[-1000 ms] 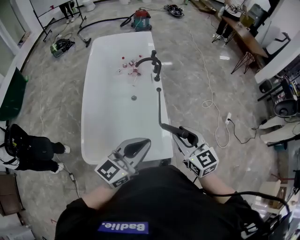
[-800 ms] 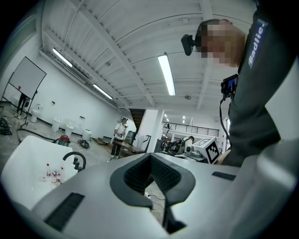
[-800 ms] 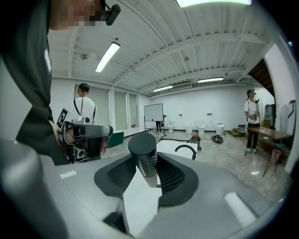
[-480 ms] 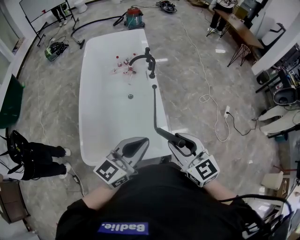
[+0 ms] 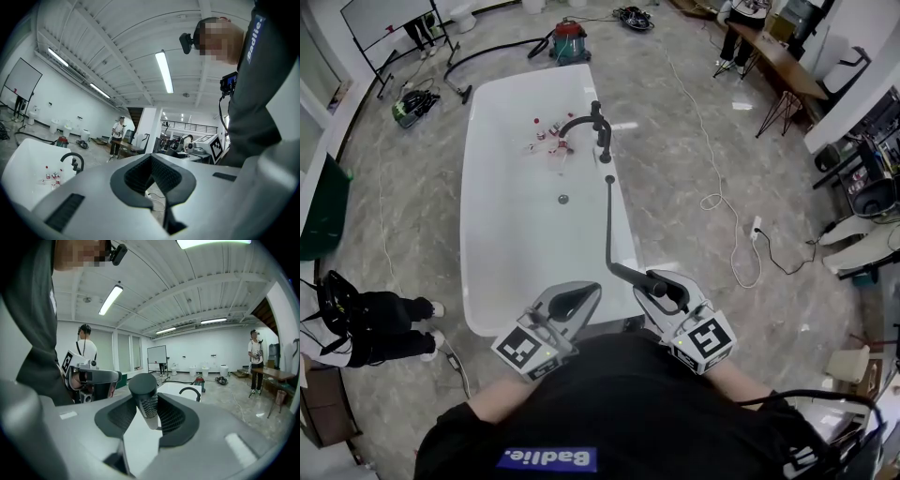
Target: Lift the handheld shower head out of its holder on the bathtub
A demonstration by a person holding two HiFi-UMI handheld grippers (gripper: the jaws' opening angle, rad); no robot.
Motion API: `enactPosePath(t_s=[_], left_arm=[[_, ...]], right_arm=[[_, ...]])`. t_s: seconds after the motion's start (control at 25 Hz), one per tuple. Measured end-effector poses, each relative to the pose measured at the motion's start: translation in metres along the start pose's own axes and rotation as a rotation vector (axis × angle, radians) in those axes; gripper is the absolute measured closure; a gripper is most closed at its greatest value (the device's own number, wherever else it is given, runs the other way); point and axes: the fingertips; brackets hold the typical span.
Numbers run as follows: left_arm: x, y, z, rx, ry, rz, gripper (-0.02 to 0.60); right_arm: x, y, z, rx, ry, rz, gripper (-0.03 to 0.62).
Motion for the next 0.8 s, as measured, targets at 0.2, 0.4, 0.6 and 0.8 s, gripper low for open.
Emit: enactPosePath(t_s=[0.2,0.4,0.6,0.8], left_arm=[[-0.0007,-0.0003,0.0003,-0.005,0.015,0.002,0.588],[0.0017,-0.0001,0.0043,0.000,0.011,-0.006,0.588],[0.0027,-0.0005,0.0036,0.005,0.019,0.004,0.588],[0.0010,-0.0046,0.0047,-0.022,-0.003,-0.003,0.588]], right_arm=[[0.0018,-0.0003,0.0000,0.000,0.006,-0.002,0.464],[-0.0018,0.0010,-0.0006,-0.001,0.010,0.003,0.464],[-0.0021,0.0006,0.0009,-0.001,0.013,0.005,0.464],[0.0004,0.0006,-0.0033,-0.006,0.009,0.002,0.464]])
Point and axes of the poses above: the fingertips, and each gripper's own axes: z backward along the fingers, x to its right, y out of its top, and after that the axes turned 14 degrees about y, right-handed
